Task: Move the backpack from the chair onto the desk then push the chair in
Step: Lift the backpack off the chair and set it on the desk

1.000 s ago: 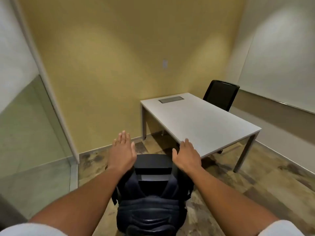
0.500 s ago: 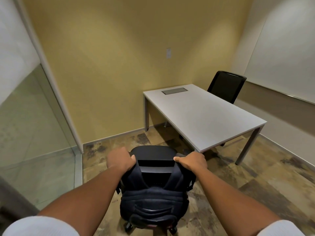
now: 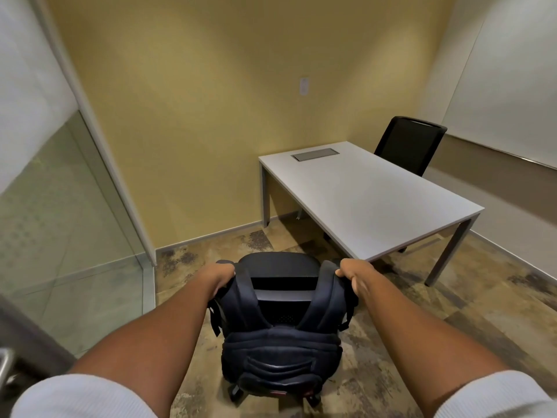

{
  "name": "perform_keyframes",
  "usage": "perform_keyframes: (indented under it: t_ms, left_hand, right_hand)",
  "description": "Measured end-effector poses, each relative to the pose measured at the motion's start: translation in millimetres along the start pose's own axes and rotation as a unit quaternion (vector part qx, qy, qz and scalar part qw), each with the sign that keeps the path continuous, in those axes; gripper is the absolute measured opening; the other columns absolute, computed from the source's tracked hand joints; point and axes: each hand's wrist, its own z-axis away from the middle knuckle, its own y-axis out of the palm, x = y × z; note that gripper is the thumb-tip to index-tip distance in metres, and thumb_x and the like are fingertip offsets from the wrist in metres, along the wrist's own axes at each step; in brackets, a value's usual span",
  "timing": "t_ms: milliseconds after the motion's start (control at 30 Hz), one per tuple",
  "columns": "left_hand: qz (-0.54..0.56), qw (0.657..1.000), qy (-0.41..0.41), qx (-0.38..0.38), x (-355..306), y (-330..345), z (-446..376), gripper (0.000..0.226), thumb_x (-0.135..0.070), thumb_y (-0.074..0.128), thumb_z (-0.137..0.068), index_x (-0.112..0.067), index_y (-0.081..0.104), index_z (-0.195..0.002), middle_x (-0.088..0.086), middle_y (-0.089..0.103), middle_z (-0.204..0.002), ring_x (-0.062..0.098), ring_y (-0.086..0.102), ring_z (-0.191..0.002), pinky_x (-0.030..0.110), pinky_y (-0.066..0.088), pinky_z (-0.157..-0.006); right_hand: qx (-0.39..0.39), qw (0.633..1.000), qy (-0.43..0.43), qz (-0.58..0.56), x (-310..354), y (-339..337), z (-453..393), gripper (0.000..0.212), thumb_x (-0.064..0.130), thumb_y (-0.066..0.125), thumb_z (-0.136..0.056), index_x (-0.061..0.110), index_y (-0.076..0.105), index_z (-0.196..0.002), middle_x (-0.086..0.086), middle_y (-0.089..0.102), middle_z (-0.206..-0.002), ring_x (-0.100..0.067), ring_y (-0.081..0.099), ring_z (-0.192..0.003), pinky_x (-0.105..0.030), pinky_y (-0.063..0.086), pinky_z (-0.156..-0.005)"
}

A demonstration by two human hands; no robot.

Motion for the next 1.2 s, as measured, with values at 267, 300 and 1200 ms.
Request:
perform_keyframes:
  t_ms: [267,300,1200]
  left_hand:
    - [0.373,0.922,-0.102,-0.003,-8.2,10.5,10.6,0.035,-0.021,0.039,-0.1,0.0,0.067,-0.103,0.015,0.069,-0.101,0.032,0.066,-0.092,0.034,0.047,-0.061]
    - [0.407,0.907,-0.107,-0.006,-8.2,11.9,13.1,0.035,-0.022,0.041,-0.099,-0.002,0.066,-0.112,0.013,0.069,-0.11,0.029,0.066,-0.103,0.033,0.049,-0.067]
    - [0.478,0.851,-0.034,-0.216,20.7,32.7,63.2,0.038,-0.037,0.051,-0.09,-0.006,0.061,-0.109,0.011,0.066,-0.109,0.032,0.063,-0.097,0.043,0.05,-0.086]
  right_hand:
    - [-0.009,0.953,0.049,-0.298,-11.7,-7.9,5.2,0.03,0.008,0.055,-0.09,-0.001,0.057,-0.119,-0.018,0.066,-0.111,-0.032,0.062,-0.102,-0.036,0.049,-0.082]
    - [-0.018,0.941,0.053,-0.333,-14.4,-6.8,6.5,0.035,0.009,0.056,-0.09,0.0,0.055,-0.125,-0.017,0.064,-0.117,-0.03,0.061,-0.106,-0.035,0.049,-0.085]
    - [-0.266,0.851,0.059,-0.449,-28.2,-0.7,101.2,0.054,0.026,0.061,-0.083,-0.001,0.045,-0.126,-0.017,0.035,-0.139,-0.039,0.053,-0.109,-0.039,0.043,-0.079]
